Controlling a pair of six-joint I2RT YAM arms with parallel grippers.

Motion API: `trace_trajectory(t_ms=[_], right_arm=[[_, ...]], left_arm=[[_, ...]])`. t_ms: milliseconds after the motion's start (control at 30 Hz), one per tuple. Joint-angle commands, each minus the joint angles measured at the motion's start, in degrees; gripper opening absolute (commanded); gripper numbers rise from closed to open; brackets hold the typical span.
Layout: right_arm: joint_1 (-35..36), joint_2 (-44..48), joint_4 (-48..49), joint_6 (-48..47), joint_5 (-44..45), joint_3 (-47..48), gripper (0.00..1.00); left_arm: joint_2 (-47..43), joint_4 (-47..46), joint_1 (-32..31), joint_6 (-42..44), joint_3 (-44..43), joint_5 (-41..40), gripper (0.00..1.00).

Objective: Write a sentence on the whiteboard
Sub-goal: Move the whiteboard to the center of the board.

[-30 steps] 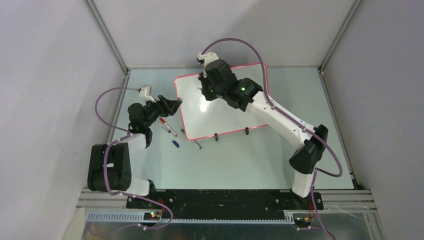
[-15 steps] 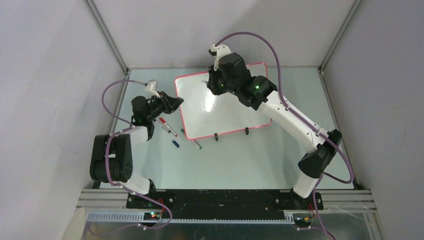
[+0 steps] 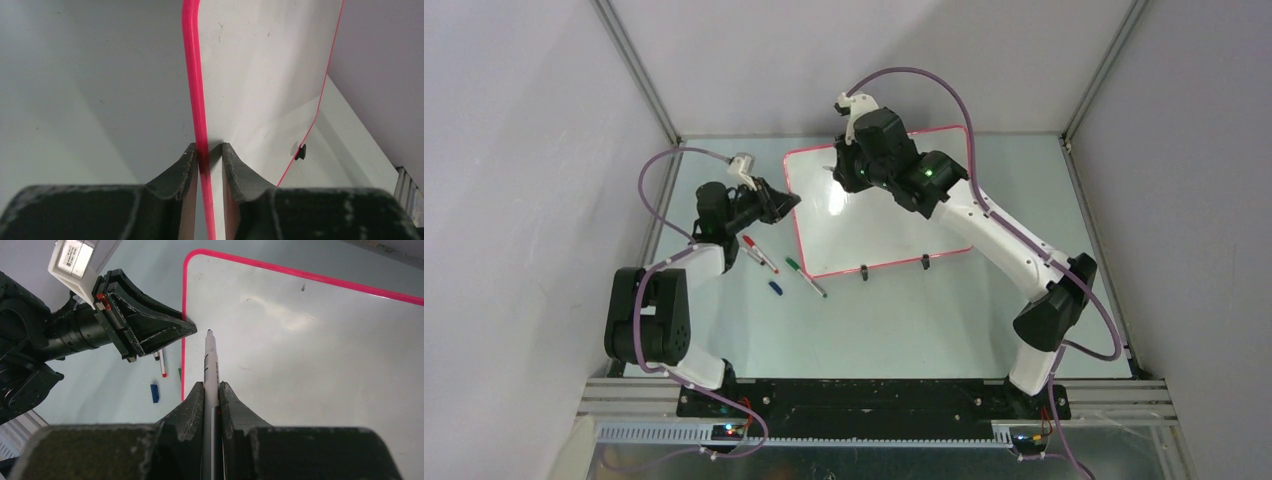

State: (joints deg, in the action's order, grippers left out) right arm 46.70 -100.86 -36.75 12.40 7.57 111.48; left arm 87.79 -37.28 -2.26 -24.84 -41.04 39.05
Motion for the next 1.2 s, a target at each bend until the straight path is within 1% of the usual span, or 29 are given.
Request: trace_trajectory(t_ms=[0, 67, 133, 167, 333, 533, 700, 800, 900, 1067, 1167], right_arm=[[0.32, -2.22, 0.36, 0.61, -0.25, 3.56, 0.00], [0.64, -3.23, 0.10, 0.64, -0.12, 4.54, 0.00], [1.04, -4.27, -0.16, 0.48, 0.02, 5.66, 0.00], [1.16, -4.57, -0.25, 0.26, 0.37, 6.44, 0.00], [1.75, -7.65, -0.97, -0.40, 1.10, 10.05, 0.00], [2.31, -10.83, -2.29, -1.10, 2.37, 13.98, 0.00], [2.68, -12.21, -0.82, -1.06, 2.55, 13.98, 0.00], [2.82, -12.79, 0.28, -0.45, 4.28, 13.53, 0.00], [3.14, -12.18, 3.90, -0.96, 5.96, 11.00, 0.00], [3.62, -8.08, 12.75, -5.47, 3.20, 5.34, 0.00], [3.60, -7.91, 14.06, -8.01, 2.73, 5.14, 0.00]], left_arm=[[0.66, 4.14, -2.13, 5.07, -3.01, 0.61, 0.24], [0.45, 4.20, -2.24, 5.13, -2.83, 0.21, 0.25], [0.05, 4.11, -2.16, 5.07, -2.44, -0.38, 0.28], [-0.20, 4.04, -2.19, 5.03, -2.32, -0.60, 0.33], [-2.21, 1.66, -2.15, 4.39, 0.45, -2.69, 0.42], [-2.84, 0.45, -2.16, 4.09, 1.33, -3.50, 0.43], [-2.77, 0.19, -2.18, 3.88, 1.47, -3.76, 0.40], [-2.57, 0.10, -2.14, 3.86, 1.33, -3.46, 0.38], [-2.72, -0.31, -2.20, 3.84, 1.59, -3.43, 0.39], [-3.16, -1.45, -2.21, 3.76, 2.28, -3.50, 0.40], [-3.58, -1.83, -2.16, 3.76, 2.72, -3.76, 0.42]])
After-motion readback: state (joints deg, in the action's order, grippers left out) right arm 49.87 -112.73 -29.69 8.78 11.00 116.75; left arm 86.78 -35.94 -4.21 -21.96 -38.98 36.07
